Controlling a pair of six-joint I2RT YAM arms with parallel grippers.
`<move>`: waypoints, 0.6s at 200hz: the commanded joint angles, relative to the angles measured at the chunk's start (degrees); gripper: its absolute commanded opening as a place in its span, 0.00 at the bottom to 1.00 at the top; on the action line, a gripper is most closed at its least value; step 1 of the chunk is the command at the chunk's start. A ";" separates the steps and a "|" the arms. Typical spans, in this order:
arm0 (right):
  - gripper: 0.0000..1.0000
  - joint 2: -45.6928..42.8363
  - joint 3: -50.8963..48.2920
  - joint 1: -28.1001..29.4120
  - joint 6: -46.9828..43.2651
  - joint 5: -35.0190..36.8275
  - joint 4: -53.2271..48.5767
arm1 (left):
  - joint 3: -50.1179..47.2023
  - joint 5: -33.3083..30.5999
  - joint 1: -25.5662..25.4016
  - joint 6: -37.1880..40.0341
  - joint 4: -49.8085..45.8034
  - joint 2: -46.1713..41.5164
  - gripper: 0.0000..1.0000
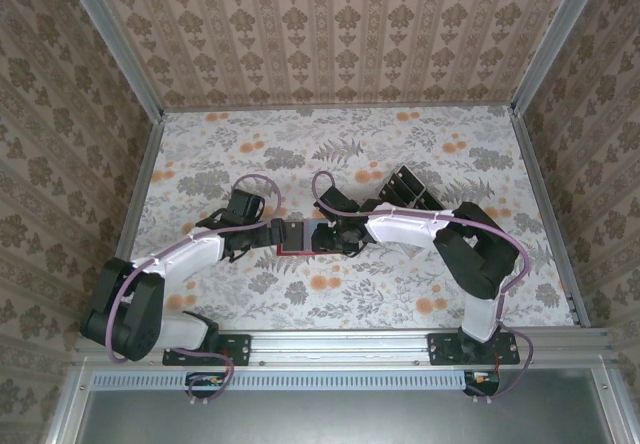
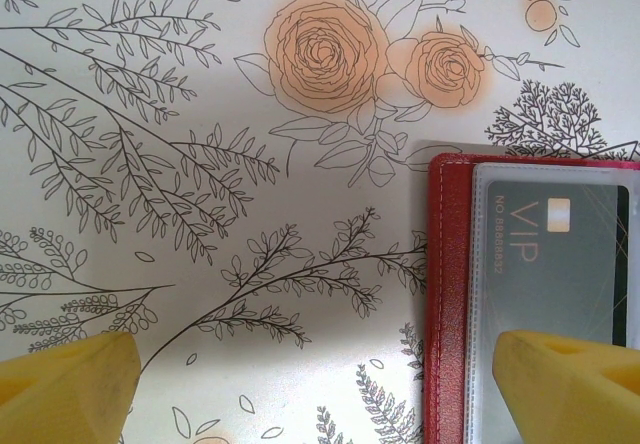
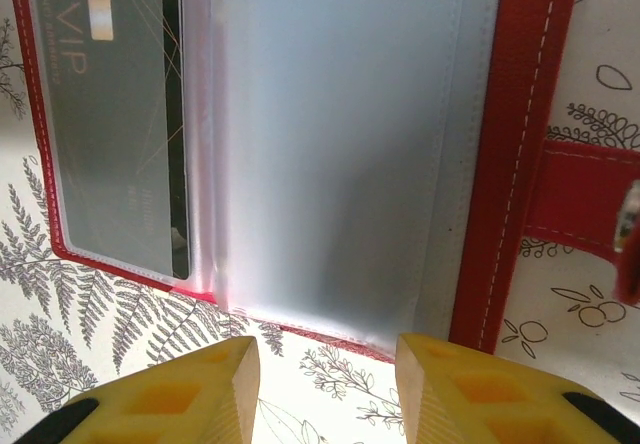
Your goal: Put the credit cards into the card holder
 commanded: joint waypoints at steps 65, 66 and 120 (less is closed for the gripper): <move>0.42 -1.26 -2.23 -0.26 0.19 0.04 0.14 | -0.85 0.73 0.34 0.73 0.62 0.73 1.00; 0.42 -1.23 -2.21 -0.24 0.19 -0.01 0.22 | -0.83 0.70 0.38 0.73 0.61 0.74 1.00; 0.42 0.23 0.68 -0.24 -0.62 -0.49 -0.58 | -0.75 0.68 0.35 0.82 0.83 1.09 1.00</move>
